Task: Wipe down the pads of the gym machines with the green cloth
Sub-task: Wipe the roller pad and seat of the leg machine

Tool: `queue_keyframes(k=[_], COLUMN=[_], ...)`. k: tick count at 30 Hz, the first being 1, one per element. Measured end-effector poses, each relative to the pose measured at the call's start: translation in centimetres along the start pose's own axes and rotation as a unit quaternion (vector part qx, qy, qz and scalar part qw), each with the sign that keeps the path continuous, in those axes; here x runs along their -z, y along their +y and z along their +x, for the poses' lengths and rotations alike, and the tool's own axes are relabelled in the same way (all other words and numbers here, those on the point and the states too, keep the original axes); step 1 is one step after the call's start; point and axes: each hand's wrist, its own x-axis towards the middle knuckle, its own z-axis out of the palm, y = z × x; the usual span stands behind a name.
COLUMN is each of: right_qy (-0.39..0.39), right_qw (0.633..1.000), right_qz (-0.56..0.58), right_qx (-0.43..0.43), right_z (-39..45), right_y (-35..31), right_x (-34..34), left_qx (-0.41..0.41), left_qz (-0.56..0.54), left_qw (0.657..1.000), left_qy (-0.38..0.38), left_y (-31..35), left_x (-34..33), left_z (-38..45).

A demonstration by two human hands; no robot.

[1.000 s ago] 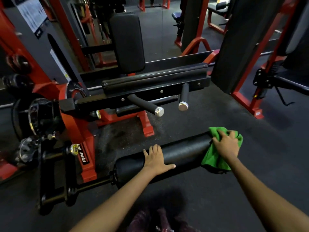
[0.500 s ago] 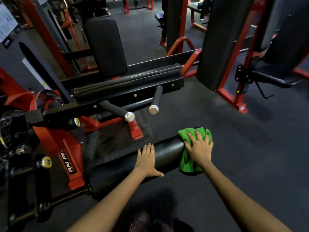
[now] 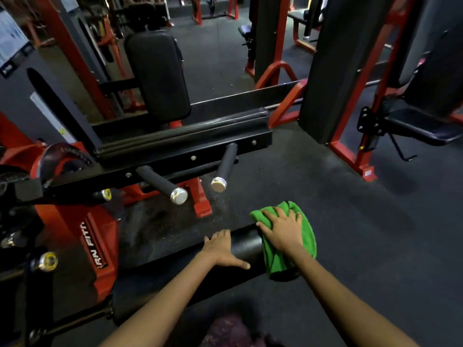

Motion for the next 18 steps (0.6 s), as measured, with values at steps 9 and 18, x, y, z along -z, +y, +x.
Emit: queue_keyframes(k=[9, 18], right_qy=[-0.015, -0.090], right_qw=[0.996, 0.996], right_qz=[-0.011, 0.005], right_qx=[0.085, -0.014], right_z=[-0.5, 4.8], right_y=[-2.2, 2.9], right_x=[-0.8, 1.9], left_qx=[-0.058, 0.001], left_qz=[-0.104, -0.035], left_qw=[0.992, 0.999], left_qy=[-0.043, 0.033], left_y=[1.2, 2.4], left_x=[2.1, 0.5], left_z=[4.2, 2.3])
